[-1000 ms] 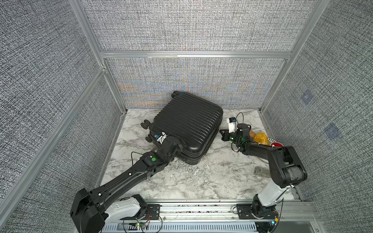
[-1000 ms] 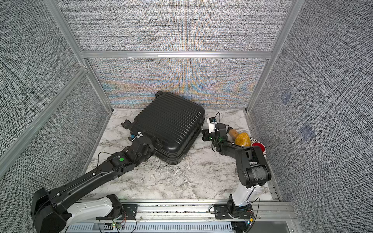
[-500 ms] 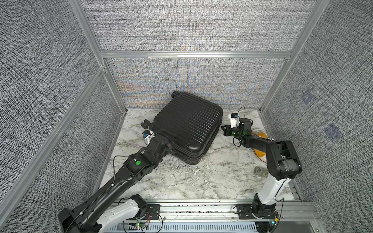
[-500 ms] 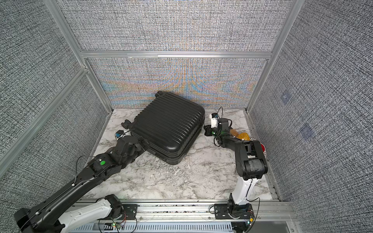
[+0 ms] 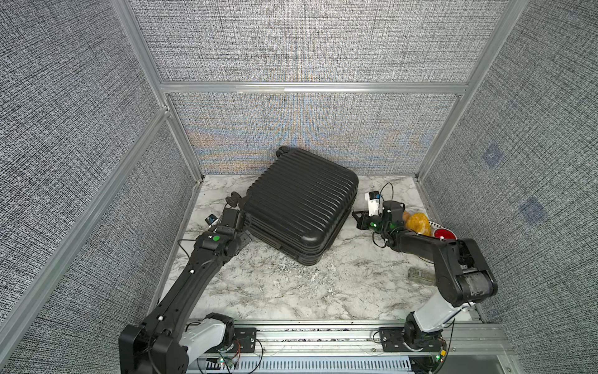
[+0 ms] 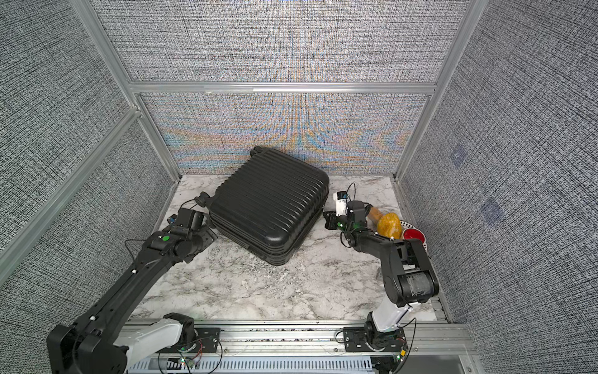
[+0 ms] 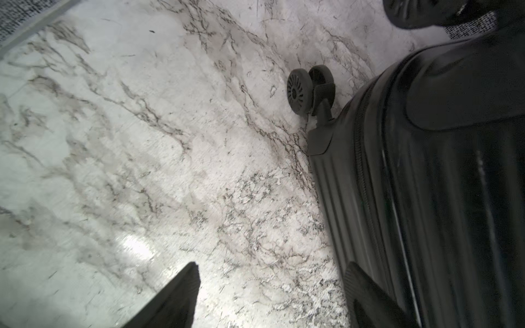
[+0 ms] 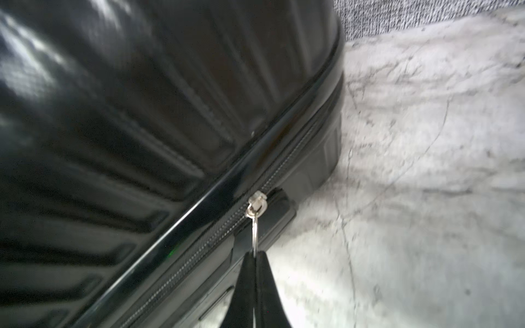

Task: Open the suitcase zippers
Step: Adjust the suitcase at the center of the board.

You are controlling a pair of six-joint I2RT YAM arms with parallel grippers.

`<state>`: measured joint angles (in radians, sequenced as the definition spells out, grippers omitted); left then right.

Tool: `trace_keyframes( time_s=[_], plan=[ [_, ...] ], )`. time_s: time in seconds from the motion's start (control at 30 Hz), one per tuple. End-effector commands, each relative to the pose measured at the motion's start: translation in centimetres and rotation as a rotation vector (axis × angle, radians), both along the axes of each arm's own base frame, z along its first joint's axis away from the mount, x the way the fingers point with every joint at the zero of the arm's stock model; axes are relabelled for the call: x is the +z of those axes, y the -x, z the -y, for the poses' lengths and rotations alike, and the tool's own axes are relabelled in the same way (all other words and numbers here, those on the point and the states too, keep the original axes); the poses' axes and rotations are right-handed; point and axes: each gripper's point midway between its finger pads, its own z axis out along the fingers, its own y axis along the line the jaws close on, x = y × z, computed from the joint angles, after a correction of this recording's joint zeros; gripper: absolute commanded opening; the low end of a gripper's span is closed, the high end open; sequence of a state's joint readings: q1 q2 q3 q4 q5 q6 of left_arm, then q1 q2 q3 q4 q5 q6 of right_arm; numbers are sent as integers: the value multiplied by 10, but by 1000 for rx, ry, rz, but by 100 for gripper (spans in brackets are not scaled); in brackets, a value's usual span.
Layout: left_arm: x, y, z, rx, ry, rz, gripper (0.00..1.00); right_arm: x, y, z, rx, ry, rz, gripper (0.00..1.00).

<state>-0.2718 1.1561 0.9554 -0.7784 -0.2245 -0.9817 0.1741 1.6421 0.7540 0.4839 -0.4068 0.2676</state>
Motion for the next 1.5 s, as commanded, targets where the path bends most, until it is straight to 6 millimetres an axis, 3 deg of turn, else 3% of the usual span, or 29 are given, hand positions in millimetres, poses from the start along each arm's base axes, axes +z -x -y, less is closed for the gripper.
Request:
trace_keyframes(
  time_s=[0.0, 0.17, 0.3, 0.53, 0.67, 0.73, 0.8, 0.9, 1.03, 1.13, 1.3, 1.47],
  plan=[
    [2, -29, 9, -60, 37, 33, 81, -1, 18, -2, -9, -7, -5, 0],
    [3, -68, 7, -58, 50, 35, 81, 2, 45, -1, -25, -13, 12, 0],
    [4, -108, 11, -77, 81, 23, 81, 7, 69, -12, -2, 4, 44, 0],
    [14, -199, 46, -208, 152, 17, 81, 13, 105, -41, 57, 69, 119, 0],
    [13, -230, 36, -211, 120, -19, 82, 12, 112, -44, 63, 74, 140, 0],
    [23, -222, 25, -185, 105, -4, 82, 13, 112, -43, 59, 75, 142, 0],
    [48, -201, 21, -174, 97, 68, 83, 15, 112, -43, 62, 81, 151, 0],
    [76, -150, 27, -184, 124, 174, 84, 16, 111, -44, 69, 90, 160, 0],
    [106, -79, 66, -288, 143, 300, 88, 15, 109, -48, 87, 88, 159, 0],
    [110, -45, 107, -442, 88, 307, 97, 17, 110, -51, 103, 76, 167, 0],
    [94, -24, 149, -642, 32, 267, 99, 18, 111, -52, 116, 85, 173, 0],
    [87, -33, 147, -703, -94, 239, 99, 20, 113, -52, 119, 86, 173, 0]
  ],
)
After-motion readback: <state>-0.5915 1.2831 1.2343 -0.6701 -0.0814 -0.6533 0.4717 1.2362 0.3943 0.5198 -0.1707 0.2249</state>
